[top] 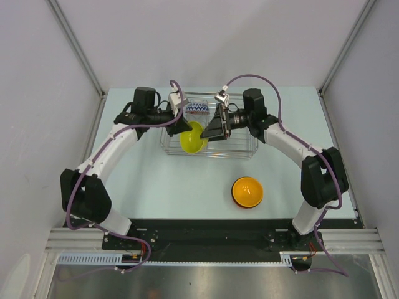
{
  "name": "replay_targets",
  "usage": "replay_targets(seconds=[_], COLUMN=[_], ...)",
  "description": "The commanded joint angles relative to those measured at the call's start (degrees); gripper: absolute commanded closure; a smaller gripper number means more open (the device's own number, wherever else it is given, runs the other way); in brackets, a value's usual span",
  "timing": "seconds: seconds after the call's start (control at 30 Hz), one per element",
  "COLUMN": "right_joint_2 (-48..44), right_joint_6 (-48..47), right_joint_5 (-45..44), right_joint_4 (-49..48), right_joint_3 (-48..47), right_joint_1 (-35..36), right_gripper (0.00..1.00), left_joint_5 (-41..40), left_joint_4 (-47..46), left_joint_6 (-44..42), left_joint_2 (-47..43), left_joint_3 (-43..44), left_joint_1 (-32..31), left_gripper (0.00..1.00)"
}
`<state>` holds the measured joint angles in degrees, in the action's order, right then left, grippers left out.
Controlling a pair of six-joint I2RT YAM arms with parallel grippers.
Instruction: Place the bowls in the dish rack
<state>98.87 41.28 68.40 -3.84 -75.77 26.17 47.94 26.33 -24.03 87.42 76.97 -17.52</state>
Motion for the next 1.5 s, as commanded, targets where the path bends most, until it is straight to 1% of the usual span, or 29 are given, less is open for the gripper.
replay_targets(seconds=[0.0,0.2,0.33,0.57,0.7,0.73,0.83,0.9,1.0,1.03,1.1,1.17,1.2,1.27,1.3,1.37,1.4,1.43,1.47], right_joint_2=[-1.66,-1.66,-1.75,-1.58,-0.87,-0.7,-0.52,-0.52,-0.87,-0.96,-1.05,-0.87,-0.87,-0.61,-0.52,-0.26,-0.26,-0.17,-0.17], right_joint_6=[-0.58,0.47,1.17,5.56,8.55,9.17,10.75,10.67,10.67,11.1,11.98,13.21,13.48,13.91,14.01,14.09,14.09,14.09,14.01], right_joint_5=[1.3,1.65,1.56,0.86,0.42,0.59,0.86,0.68,0.68,0.68,0.59,0.59,0.51,0.59,0.59,0.42,0.42,0.42,0.42], right_joint_4=[-0.65,-1.96,-2.84,-8.55,-11.54,-12.85,-14.62,-14.71,-14.8,-15.41,-16.37,-18.4,-19.01,-19.45,-19.98,-20.24,-20.33,-20.33,-20.33], right_joint_3=[0.36,0.18,0.44,1.85,2.46,2.64,2.99,3.08,3.26,3.43,3.96,4.4,4.31,4.22,4.22,4.22,4.05,4.05,3.96], right_joint_1=[0.72,0.81,0.9,0.9,0.98,0.98,0.98,0.9,0.72,0.72,0.37,0.28,0.37,0.28,0.28,0.28,0.28,0.28,0.28], right_gripper=[0.0,0.0,0.04,0.05,0.1,0.15,0.22,0.25,0.32,0.36,0.4,0.47,0.53,0.57,0.63,0.71,0.77,0.8,0.82], left_joint_5=[1.19,1.45,1.71,1.63,1.72,1.72,1.72,1.72,1.89,1.89,1.89,2.07,2.07,1.98,1.89,1.72,1.54,1.54,1.54], left_joint_4=[-1.63,-1.54,-1.45,-2.86,-3.39,-3.39,-3.3,-3.47,-3.56,-3.56,-3.56,-3.48,-3.48,-3.3,-3.21,-3.12,-2.78,-2.69,-2.6], left_joint_6=[-0.49,-0.4,-0.4,0.3,0.74,0.74,0.74,0.74,0.83,0.74,0.92,0.92,0.83,0.92,0.92,1.0,1.0,1.09,1.09], left_joint_2=[0.21,0.47,0.56,-0.67,-1.02,-1.11,-1.02,-0.93,-0.85,-0.84,-0.67,-0.67,-0.76,-0.67,-0.76,-0.58,-0.41,-0.32,-0.06], left_joint_3=[3.45,3.1,2.66,0.81,0.2,0.29,0.2,0.11,0.02,-0.06,0.02,0.02,0.02,0.02,0.11,0.28,0.46,0.55,0.72], left_joint_1=[-0.32,-0.32,-0.32,-0.32,-0.32,-0.32,-0.32,-0.32,-0.32,-0.32,-0.32,-0.32,-0.32,-0.32,-0.32,-0.32,-0.32,-0.32,-0.32], left_gripper=[1.0,1.0,1.0,1.0,1.0,1.0,1.0,1.0,1.0,1.0,1.0,1.0,1.0,1.0,1.0,1.0,1.0,0.97,0.89])
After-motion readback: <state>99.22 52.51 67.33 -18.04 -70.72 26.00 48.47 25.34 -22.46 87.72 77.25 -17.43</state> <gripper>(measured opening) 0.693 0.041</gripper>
